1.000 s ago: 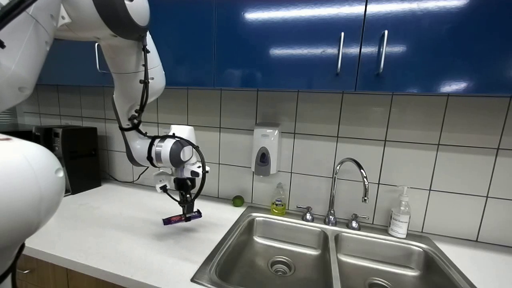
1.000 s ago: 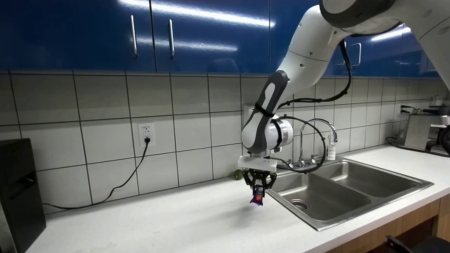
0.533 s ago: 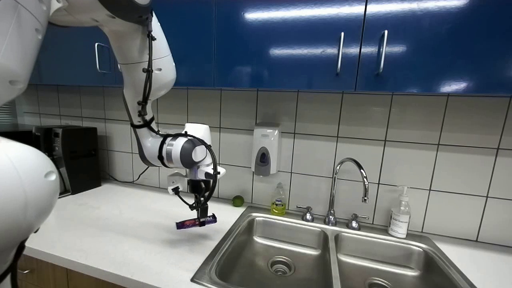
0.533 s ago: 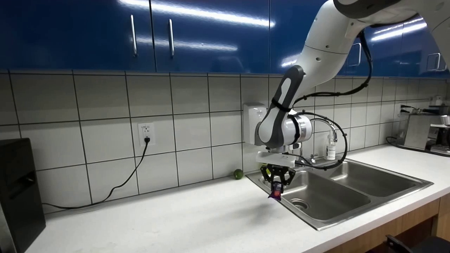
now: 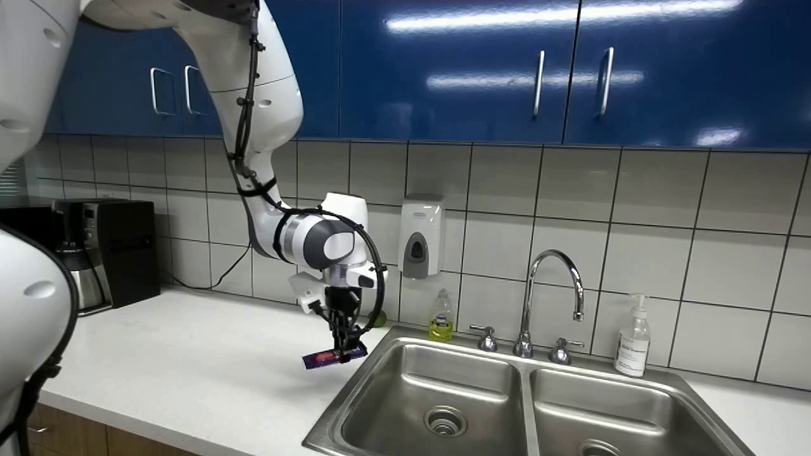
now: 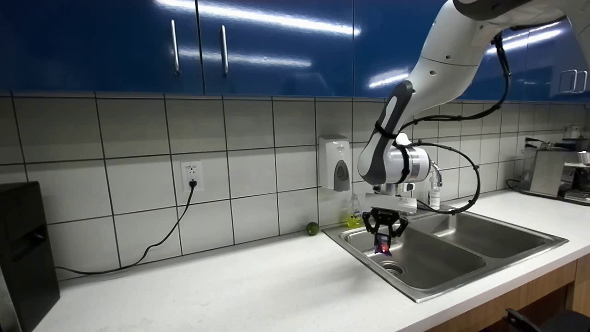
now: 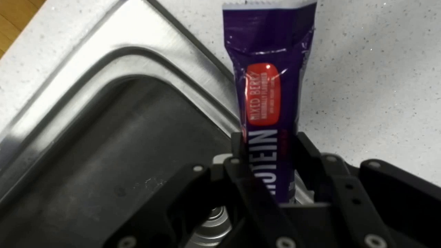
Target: Put the snickers bar in the sink on the left
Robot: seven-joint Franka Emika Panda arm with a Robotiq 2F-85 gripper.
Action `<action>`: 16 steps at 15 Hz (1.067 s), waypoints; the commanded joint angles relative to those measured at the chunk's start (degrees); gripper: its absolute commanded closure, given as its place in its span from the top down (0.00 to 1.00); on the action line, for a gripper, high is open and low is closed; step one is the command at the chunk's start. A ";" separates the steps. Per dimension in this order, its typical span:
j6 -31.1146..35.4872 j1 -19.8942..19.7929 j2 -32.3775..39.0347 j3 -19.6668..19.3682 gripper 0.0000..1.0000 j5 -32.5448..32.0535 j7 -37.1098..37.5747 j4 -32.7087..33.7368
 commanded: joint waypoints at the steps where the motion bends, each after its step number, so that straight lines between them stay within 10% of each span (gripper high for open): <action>1: -2.29 -4.69 -0.92 1.72 0.14 2.50 -11.23 0.35; 16: -8.28 -6.34 6.27 -3.59 0.14 -6.14 -17.31 10.09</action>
